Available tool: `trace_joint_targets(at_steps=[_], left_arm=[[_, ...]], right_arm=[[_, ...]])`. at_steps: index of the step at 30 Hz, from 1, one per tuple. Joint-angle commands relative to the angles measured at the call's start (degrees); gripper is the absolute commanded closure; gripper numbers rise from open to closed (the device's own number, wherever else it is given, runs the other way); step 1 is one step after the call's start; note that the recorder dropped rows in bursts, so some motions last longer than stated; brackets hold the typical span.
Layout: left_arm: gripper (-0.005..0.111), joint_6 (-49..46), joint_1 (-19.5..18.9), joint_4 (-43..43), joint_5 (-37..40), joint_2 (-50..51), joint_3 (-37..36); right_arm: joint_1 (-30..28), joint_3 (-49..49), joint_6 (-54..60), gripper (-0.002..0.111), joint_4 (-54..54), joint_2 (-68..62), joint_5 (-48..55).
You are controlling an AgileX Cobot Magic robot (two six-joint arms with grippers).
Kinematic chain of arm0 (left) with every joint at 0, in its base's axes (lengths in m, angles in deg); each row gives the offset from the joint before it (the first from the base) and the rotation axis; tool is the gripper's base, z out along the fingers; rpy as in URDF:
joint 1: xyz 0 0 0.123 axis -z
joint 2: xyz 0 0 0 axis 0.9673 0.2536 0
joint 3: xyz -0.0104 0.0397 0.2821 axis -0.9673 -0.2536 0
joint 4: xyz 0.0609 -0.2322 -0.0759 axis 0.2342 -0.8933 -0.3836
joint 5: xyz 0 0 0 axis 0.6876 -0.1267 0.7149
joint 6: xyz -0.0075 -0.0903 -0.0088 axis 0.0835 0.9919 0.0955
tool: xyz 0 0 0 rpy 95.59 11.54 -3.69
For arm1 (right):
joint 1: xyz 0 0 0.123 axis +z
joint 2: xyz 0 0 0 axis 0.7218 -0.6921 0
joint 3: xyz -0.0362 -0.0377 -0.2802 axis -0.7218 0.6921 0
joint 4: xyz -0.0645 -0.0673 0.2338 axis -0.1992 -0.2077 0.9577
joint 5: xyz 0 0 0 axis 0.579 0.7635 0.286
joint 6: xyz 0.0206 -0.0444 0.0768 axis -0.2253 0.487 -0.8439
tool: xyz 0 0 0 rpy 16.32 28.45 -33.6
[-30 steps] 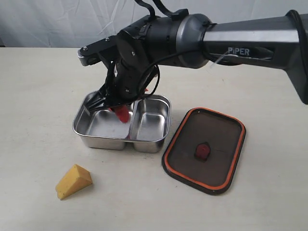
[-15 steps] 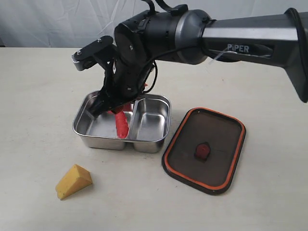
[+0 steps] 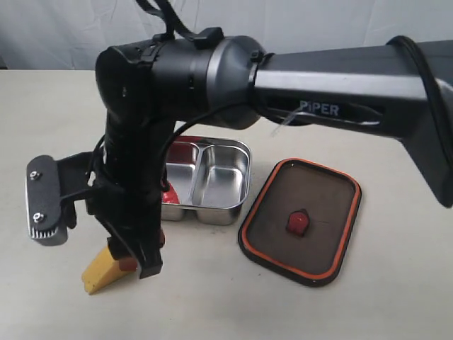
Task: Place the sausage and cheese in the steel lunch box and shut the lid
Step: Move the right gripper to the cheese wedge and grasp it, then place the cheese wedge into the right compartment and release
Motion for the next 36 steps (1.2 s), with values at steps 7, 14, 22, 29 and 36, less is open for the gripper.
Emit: trace_joint_targets(at_steps=[7, 14, 22, 29, 36], left_arm=[[0.107, -0.11, 0.03, -0.30, -0.08, -0.27, -0.25], [0.107, -0.11, 0.03, -0.30, -0.08, -0.27, -0.25], [0.107, -0.11, 0.03, -0.30, -0.08, -0.27, -0.25], [0.107, -0.11, 0.03, -0.30, -0.08, -0.27, -0.25], [0.107, -0.11, 0.03, -0.30, -0.08, -0.27, -0.25]], right_arm=[[3.23, -0.35, 2.89, 0.041, -3.45, -1.98, -7.93], [3.23, -0.35, 3.90, 0.041, -3.45, -5.51, -11.80], [3.23, -0.35, 3.78, 0.041, -5.13, -9.29, -14.57], [3.23, -0.35, -0.37, 0.096, -4.77, -9.84, -14.55], [3.23, -0.35, -8.28, 0.108, -7.30, -3.79, -9.49]])
